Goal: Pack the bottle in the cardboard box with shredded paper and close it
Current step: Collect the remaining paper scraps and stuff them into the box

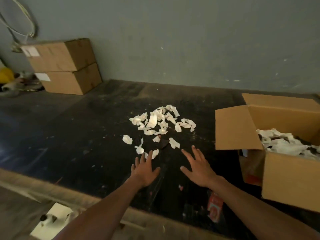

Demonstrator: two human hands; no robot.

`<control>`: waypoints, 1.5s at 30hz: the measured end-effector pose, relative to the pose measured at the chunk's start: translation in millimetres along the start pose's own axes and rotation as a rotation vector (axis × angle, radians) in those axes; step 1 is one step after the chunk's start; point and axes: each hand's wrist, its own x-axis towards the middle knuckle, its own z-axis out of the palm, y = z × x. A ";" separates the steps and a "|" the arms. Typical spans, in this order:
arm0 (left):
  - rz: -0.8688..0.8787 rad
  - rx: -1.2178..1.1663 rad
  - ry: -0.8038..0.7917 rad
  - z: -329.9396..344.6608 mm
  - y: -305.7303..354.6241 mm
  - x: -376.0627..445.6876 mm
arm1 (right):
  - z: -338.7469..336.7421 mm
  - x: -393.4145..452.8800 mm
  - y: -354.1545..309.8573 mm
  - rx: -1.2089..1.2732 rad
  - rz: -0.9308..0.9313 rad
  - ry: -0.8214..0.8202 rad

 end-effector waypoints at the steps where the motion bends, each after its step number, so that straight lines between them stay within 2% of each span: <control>1: -0.033 0.004 -0.037 7.3 -16.7 -3.2 | 16.7 -0.7 -5.0 -0.020 0.016 -0.061; 4: -0.117 0.001 -0.123 28.4 -58.3 -8.3 | 59.3 1.5 -14.6 -0.048 0.077 -0.203; 8: -0.157 0.108 -0.105 47.5 -93.3 0.0 | 93.5 20.6 -22.6 -0.055 0.150 -0.270; 14: -0.105 0.208 0.002 44.5 -118.5 45.7 | 113.3 78.4 -41.0 -0.131 0.209 -0.120; 22: -0.062 0.230 0.117 7.3 -132.4 155.0 | 113.4 189.1 -58.1 -0.126 0.249 0.042; 26: -0.013 0.214 0.142 -2.9 -131.0 211.6 | 106.4 240.8 -63.2 -0.077 0.158 0.073; 28: 0.061 0.166 0.170 -9.0 -126.5 233.9 | 98.1 258.5 -67.5 0.063 0.044 0.104; 30: 0.156 0.051 0.269 -19.2 -122.6 250.8 | 84.0 271.8 -70.5 0.230 -0.038 0.198; 32: 0.223 -0.011 0.385 -31.0 -121.2 265.9 | 68.2 285.9 -67.8 0.293 -0.052 0.404; 34: 0.204 -0.074 0.452 -42.0 -123.2 284.7 | 51.6 306.5 -54.8 0.312 0.038 0.605; 36: 0.138 -0.149 0.454 -54.0 -127.3 308.5 | 33.5 332.8 -28.6 0.269 0.245 0.667; 39: 0.095 -0.255 0.347 -72.1 -135.8 347.5 | 9.0 364.1 25.4 0.159 0.557 0.518; 41: 0.091 -0.345 0.260 -80.1 -138.2 371.8 | 1.2 376.1 53.7 0.206 0.664 0.361; 43: 0.097 -0.396 0.211 -84.1 -136.1 390.8 | 5.9 384.3 66.0 0.279 0.676 0.263; 45: 0.109 -0.432 0.164 -85.5 -130.6 397.6 | 15.4 381.9 55.4 0.305 0.557 0.272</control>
